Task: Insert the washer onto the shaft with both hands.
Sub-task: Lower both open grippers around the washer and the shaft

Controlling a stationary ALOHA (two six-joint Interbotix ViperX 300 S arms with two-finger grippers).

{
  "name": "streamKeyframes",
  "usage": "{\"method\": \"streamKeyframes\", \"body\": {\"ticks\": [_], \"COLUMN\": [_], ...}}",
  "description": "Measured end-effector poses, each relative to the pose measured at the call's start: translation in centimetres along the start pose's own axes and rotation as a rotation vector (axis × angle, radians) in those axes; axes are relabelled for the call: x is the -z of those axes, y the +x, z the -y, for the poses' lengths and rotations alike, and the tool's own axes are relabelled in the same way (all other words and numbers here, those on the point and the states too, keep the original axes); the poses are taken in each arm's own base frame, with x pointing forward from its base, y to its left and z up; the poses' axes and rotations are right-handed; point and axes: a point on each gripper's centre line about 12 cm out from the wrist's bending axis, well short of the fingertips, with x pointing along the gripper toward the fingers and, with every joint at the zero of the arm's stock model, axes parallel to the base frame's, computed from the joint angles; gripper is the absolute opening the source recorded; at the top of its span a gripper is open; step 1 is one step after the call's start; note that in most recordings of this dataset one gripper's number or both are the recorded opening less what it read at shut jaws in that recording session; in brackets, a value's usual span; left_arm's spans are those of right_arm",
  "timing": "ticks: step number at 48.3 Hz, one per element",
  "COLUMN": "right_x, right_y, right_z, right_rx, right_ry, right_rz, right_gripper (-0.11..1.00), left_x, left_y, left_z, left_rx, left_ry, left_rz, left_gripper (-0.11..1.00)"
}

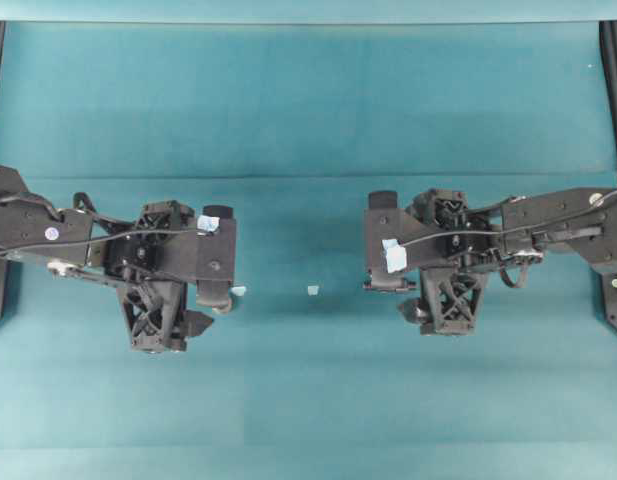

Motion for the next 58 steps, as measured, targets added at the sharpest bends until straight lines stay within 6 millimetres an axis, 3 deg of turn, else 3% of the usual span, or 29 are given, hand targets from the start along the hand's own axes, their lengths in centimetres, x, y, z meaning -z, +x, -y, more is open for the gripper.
{"method": "streamKeyframes", "body": {"ticks": [32, 58], "right_x": [1.3, 2.1], "right_y": [2.8, 3.7], "right_z": [0.0, 0.0], "right_rx": [0.001, 0.001], "right_ry": [0.016, 0.06], "right_rz": [-0.026, -0.012], "right_gripper": [0.92, 0.92], "left_x": [2.1, 2.2], "left_y": [5.1, 6.7], "left_z": [0.0, -0.4], "left_rx": [-0.003, -0.008], "left_ry": [-0.003, -0.015], "left_rz": [-0.09, -0.087], "left_gripper": [0.93, 0.93]}}
